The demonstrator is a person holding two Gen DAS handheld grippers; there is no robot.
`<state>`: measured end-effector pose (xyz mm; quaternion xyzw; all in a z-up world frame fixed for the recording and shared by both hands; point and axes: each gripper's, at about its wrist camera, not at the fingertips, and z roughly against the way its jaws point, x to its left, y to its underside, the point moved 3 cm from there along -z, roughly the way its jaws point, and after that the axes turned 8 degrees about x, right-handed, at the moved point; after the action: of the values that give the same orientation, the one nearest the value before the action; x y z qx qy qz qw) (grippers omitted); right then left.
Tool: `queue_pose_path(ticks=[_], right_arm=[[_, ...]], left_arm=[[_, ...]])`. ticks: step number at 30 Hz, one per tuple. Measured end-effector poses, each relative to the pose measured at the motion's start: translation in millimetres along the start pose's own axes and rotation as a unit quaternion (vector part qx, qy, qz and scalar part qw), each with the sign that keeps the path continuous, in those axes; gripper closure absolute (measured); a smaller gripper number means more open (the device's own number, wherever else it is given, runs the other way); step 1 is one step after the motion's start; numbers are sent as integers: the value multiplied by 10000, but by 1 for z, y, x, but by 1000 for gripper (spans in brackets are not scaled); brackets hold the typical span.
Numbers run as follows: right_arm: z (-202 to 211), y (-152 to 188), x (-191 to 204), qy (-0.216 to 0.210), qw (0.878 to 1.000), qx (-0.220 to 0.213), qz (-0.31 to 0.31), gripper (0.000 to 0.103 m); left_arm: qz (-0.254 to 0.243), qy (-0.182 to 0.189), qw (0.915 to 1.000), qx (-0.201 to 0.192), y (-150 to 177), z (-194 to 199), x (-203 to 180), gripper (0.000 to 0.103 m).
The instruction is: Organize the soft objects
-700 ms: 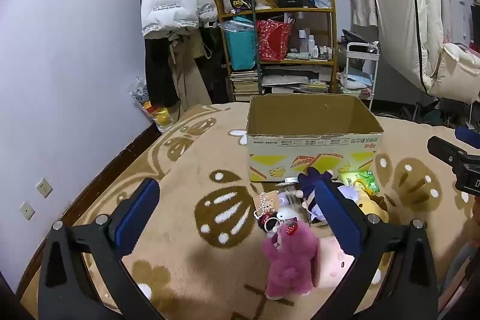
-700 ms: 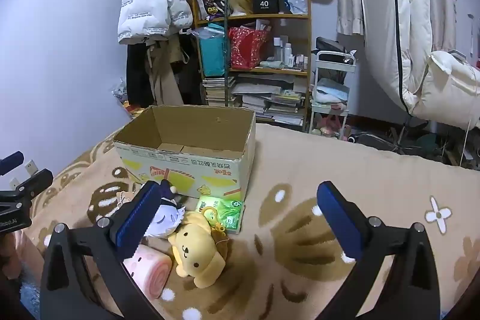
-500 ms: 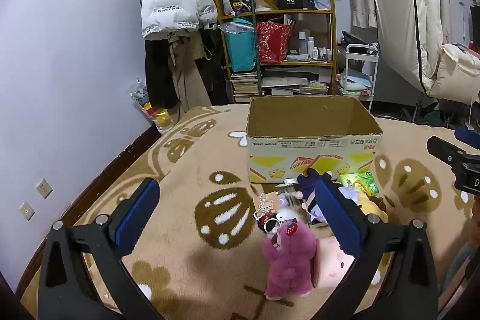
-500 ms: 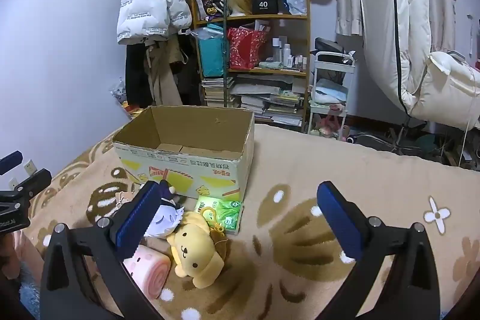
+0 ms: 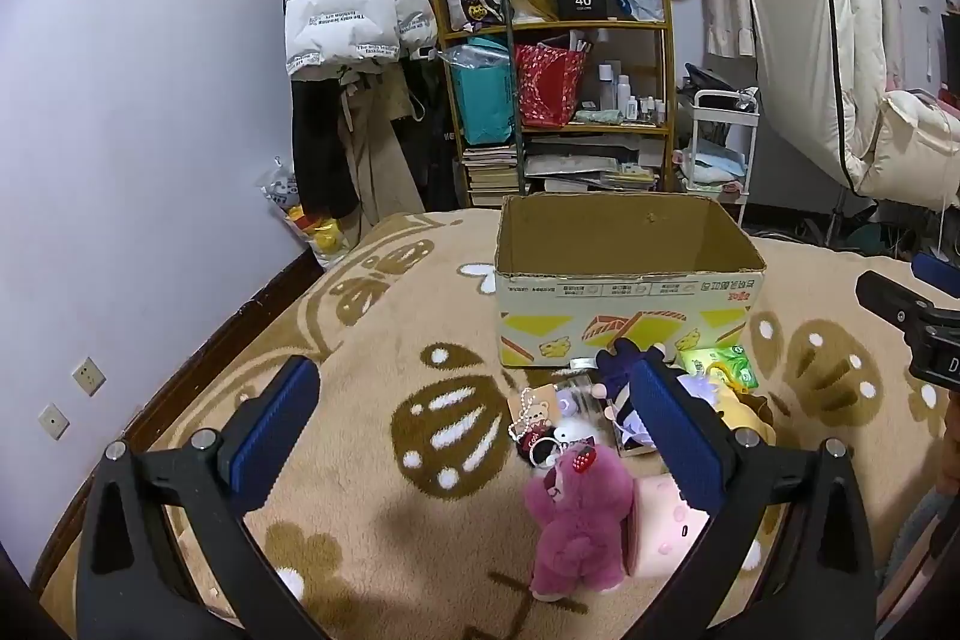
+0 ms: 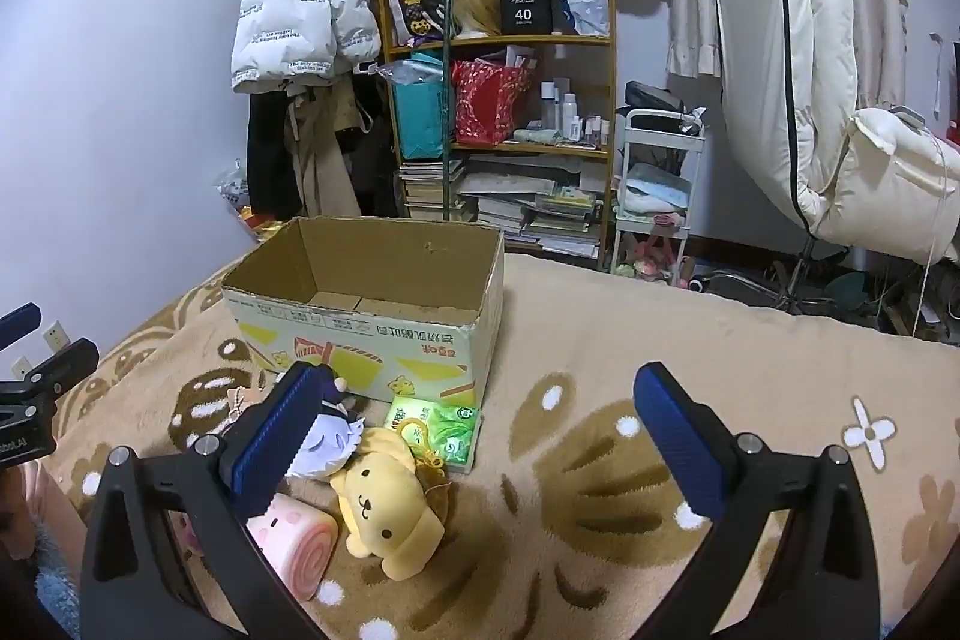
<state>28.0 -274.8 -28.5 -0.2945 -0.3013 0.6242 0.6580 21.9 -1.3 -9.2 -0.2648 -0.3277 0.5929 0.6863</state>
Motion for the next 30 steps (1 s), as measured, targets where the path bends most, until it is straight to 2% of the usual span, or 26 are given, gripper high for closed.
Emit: queue_pose_path(ticks=[30], right_arm=[[-3,3,4,-46,10000,30,14,0]], left_arm=[[-6,-9,10000,24,-1,-1,1,1]])
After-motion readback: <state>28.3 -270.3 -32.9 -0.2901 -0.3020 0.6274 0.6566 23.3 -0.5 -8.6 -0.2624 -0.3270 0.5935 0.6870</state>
